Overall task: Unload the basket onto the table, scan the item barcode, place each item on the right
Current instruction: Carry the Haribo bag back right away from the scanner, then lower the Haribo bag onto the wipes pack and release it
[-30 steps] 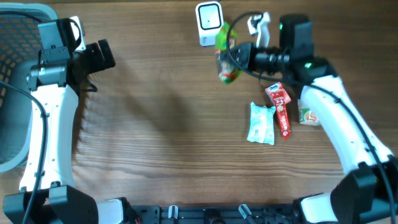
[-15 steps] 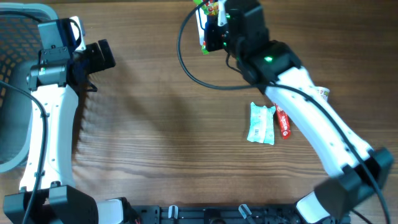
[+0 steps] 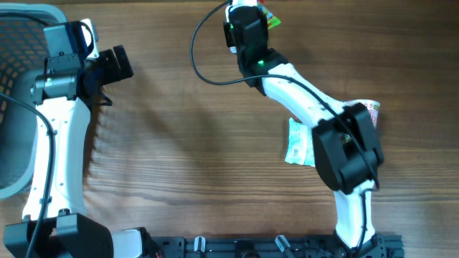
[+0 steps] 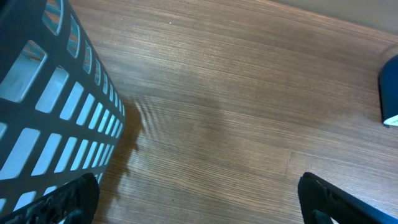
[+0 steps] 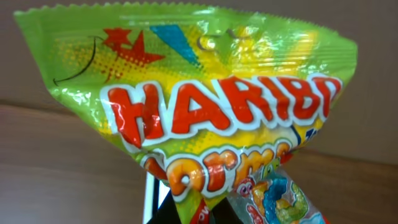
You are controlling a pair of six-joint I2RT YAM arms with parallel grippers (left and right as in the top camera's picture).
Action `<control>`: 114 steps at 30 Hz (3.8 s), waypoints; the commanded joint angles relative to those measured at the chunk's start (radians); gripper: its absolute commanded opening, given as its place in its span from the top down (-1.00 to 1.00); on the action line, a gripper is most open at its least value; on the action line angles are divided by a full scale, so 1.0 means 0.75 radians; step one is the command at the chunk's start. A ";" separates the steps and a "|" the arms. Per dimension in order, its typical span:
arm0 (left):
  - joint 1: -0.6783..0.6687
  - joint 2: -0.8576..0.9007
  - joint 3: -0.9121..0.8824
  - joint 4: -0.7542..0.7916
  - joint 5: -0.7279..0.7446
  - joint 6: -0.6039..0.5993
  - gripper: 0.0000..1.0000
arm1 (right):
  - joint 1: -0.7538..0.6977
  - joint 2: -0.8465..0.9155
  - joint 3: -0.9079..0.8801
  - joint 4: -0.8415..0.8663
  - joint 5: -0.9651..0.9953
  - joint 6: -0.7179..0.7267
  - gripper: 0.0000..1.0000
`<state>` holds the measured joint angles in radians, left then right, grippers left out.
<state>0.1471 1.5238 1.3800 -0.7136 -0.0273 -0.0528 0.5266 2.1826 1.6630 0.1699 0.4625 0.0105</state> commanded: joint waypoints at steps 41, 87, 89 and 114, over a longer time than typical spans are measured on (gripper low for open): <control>0.011 -0.012 0.010 0.003 0.011 0.021 -1.00 | -0.108 -0.093 0.028 0.210 -0.090 0.025 0.91; 0.011 -0.012 0.010 0.003 0.011 0.021 -1.00 | -0.335 -0.585 -0.080 -1.748 -0.379 0.336 -0.99; 0.011 -0.012 0.010 0.003 0.011 0.021 -1.00 | -0.335 -0.585 -0.080 -1.696 -0.379 0.336 -0.99; 0.011 -0.012 0.010 0.003 0.011 0.021 -1.00 | -0.335 -0.585 -0.080 -1.402 -0.379 0.336 -0.99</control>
<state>0.1471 1.5238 1.3800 -0.7136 -0.0273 -0.0528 0.2768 1.7485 1.5921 -0.8879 0.1837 0.2672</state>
